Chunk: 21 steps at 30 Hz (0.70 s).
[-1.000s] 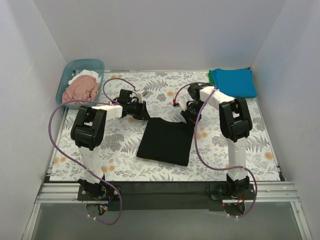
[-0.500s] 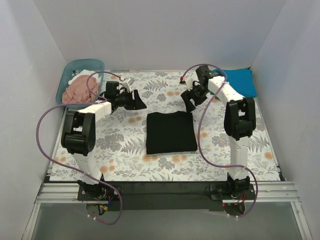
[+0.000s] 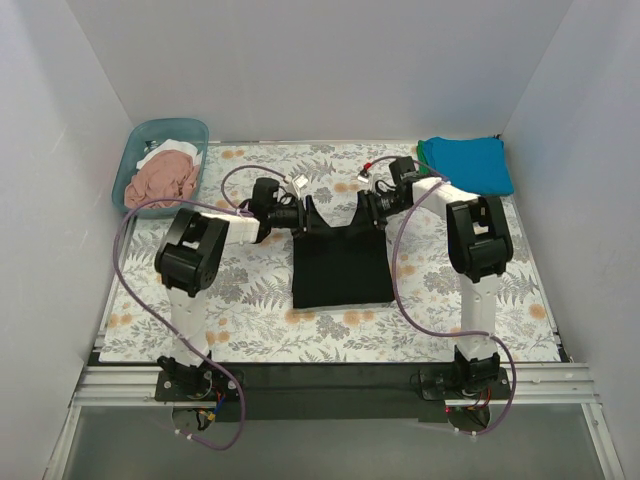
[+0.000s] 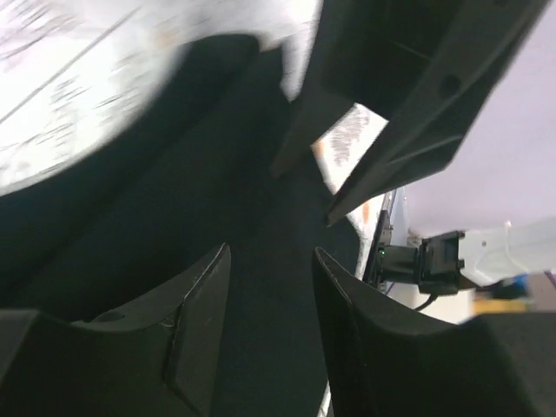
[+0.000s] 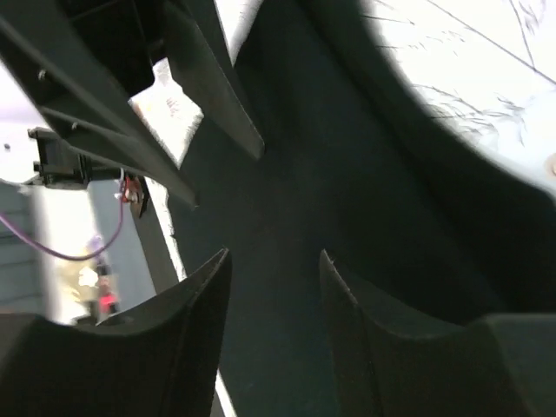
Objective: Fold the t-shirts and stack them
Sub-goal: Fold the tshirt
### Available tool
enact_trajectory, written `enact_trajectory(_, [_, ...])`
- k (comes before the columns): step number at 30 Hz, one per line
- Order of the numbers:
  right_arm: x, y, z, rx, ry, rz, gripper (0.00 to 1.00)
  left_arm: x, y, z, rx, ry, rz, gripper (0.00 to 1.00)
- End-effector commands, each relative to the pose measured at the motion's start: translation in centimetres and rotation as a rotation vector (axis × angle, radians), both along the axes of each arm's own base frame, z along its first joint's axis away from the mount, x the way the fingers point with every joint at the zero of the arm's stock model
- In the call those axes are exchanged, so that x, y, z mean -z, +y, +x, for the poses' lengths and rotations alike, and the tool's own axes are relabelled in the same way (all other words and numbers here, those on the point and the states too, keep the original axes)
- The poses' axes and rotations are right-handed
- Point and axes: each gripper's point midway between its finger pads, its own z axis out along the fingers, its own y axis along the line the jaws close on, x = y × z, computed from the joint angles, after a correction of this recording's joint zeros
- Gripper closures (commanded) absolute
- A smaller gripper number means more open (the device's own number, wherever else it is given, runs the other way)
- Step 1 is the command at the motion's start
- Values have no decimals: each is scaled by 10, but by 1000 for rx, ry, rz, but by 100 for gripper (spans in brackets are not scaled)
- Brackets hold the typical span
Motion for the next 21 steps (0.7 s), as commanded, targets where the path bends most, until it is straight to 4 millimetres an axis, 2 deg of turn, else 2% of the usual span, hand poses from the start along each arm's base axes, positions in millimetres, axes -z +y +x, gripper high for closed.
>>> enact_trajectory(1, [15,4,25,55,8,62,50,11,4,26,-54,67,-31,59])
enact_trajectory(2, [23,1,31,68,10,53,55,30,10,32,-79,99,-7,60])
enact_trajectory(3, [39,0,35,75,31,38,57,39,14,38,-100,109,7,60])
enact_trajectory(4, [44,-1,44,87,11,18,57,45,23,48,-120,116,15,61])
enact_trajectory(6, [54,-5,54,103,-3,-7,58,59,34,54,-134,157,31,61])
enact_trajectory(7, [44,-5,61,108,-26,4,58,54,46,61,-152,163,14,60])
enact_trajectory(8, [24,-6,65,115,-51,23,57,47,50,60,-159,205,-20,56])
enact_trajectory(9, [5,-7,66,124,-66,41,54,14,52,56,-114,152,-84,55])
enact_trajectory(10, [-14,-7,65,126,-88,58,50,0,59,54,-111,147,-105,53])
enact_trajectory(11, [-27,-8,58,127,-99,65,40,-12,60,42,-91,158,-122,52])
enact_trajectory(12, [-64,-9,51,128,-159,92,36,-46,61,32,-71,108,-152,50])
enact_trajectory(13, [-80,-8,40,125,-146,120,31,-60,59,19,-48,105,-167,49])
enact_trajectory(14, [-76,-8,23,122,-102,131,29,-58,59,1,-38,136,-170,49])
enact_trajectory(15, [-94,-7,8,109,-114,157,28,-63,57,-11,-27,139,-176,49])
enact_trajectory(16, [-93,-5,-11,94,-50,180,27,-78,49,-28,1,128,-180,48])
enact_trajectory(17, [-84,0,-40,63,-11,189,27,-67,47,-47,11,173,-168,48])
enact_trajectory(20, [-67,10,-88,-9,66,208,28,-64,25,-82,61,215,-170,47])
enact_trajectory(21, [-45,8,-109,-13,132,185,27,-58,20,-91,71,231,-168,47])
